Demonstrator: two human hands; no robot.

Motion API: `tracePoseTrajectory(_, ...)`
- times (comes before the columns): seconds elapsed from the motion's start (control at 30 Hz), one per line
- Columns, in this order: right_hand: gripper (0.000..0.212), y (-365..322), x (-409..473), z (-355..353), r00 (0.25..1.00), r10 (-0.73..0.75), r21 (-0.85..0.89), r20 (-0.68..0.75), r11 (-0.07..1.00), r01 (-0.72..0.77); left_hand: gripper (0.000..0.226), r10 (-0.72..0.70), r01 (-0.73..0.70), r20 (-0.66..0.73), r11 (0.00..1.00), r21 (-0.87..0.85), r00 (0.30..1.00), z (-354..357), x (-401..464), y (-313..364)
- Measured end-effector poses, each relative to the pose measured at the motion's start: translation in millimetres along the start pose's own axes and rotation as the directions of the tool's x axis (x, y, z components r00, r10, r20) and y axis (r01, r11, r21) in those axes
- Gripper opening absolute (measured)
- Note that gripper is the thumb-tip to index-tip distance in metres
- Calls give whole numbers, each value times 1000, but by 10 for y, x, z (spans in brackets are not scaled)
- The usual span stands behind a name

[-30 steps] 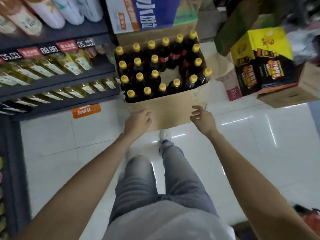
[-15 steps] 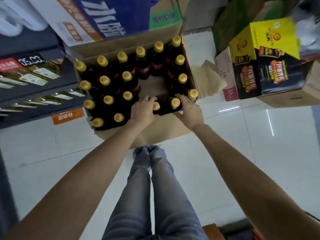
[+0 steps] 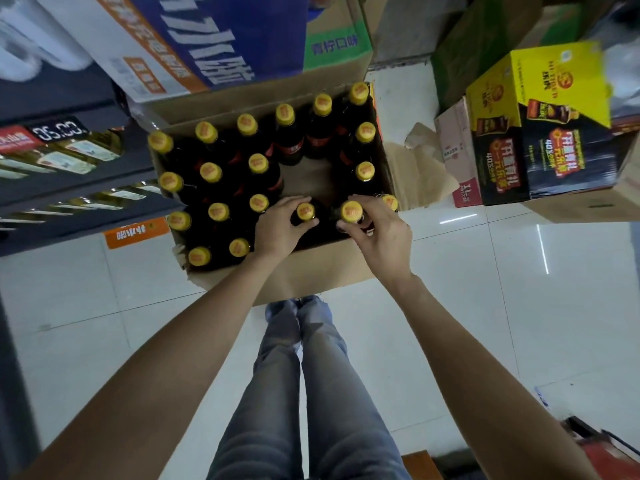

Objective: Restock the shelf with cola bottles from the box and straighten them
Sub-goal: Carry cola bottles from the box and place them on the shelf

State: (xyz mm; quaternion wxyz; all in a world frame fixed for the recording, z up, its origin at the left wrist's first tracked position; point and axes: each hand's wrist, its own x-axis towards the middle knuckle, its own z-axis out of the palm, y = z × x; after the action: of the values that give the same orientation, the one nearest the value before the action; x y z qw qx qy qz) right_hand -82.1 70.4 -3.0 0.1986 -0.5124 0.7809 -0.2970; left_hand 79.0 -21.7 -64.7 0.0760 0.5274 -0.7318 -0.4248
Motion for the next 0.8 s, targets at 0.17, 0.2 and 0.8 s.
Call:
tracePoseTrajectory(0.17, 30, -152, 193, -158, 999, -42, 52, -30, 998, 44, 46, -43, 41, -10, 992, -118, 999, 44, 51, 101)
tracePoseTrajectory(0.2, 32, -136, 176, -159, 1000, -5, 83, 3, 997, 5, 46, -45, 40, -29, 988, -150, 999, 30, 53, 125)
tracePoseTrajectory(0.8, 14, -1341, 297, -952, 980, -111, 626, 168, 779, -19, 19, 28, -409, -526, 664, -626, 850, -1544, -931, 1097)
